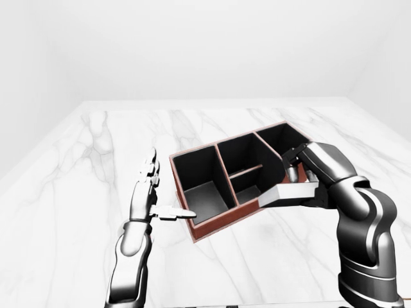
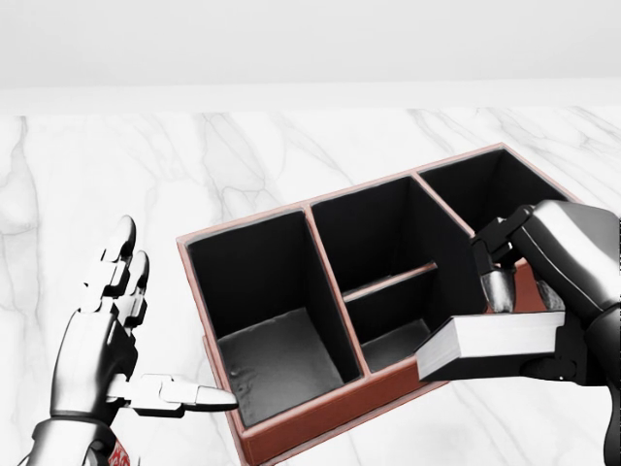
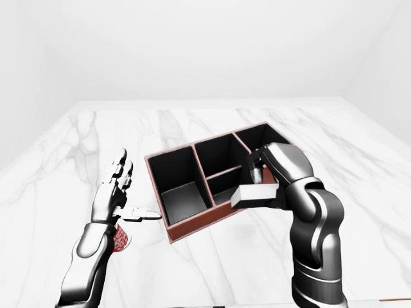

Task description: Pick up the book and place it in the back compartment of the caddy.

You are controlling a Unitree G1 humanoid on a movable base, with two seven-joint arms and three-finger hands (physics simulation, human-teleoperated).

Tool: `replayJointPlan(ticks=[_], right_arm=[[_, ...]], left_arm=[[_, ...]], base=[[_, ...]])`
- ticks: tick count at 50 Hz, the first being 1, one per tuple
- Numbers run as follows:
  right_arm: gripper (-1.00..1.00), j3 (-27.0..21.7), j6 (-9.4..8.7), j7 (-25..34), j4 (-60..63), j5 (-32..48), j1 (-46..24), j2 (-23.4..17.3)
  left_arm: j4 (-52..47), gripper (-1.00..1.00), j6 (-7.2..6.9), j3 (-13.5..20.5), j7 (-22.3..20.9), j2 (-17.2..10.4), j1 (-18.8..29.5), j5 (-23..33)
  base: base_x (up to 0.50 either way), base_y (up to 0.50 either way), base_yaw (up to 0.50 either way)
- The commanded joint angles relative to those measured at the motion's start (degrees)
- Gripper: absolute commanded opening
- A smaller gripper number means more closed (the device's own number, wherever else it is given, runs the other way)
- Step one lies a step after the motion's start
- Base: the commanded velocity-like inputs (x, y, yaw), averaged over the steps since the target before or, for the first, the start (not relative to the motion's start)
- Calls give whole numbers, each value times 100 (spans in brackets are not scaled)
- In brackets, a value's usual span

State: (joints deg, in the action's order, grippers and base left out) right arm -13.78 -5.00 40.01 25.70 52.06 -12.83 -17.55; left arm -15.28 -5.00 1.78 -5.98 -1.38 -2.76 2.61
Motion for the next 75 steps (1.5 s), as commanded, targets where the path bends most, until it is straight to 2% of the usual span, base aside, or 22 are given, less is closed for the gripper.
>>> replayJointPlan(ticks=[1,32,75], right_arm=[[-100,106,0,-1,81,106,-87,104],[-100,505,0,-1,-10,316,-406,321],[-100,637,0,-1,-820,362,-857,226]], left_arm=[[20,100,0,-3,4,1,8,5],[1,100,0,10,4,-3,16,-10],[61,100,0,5,18,-1,25,-3]], base=[[0,0,0],[0,0,0],[0,0,0]])
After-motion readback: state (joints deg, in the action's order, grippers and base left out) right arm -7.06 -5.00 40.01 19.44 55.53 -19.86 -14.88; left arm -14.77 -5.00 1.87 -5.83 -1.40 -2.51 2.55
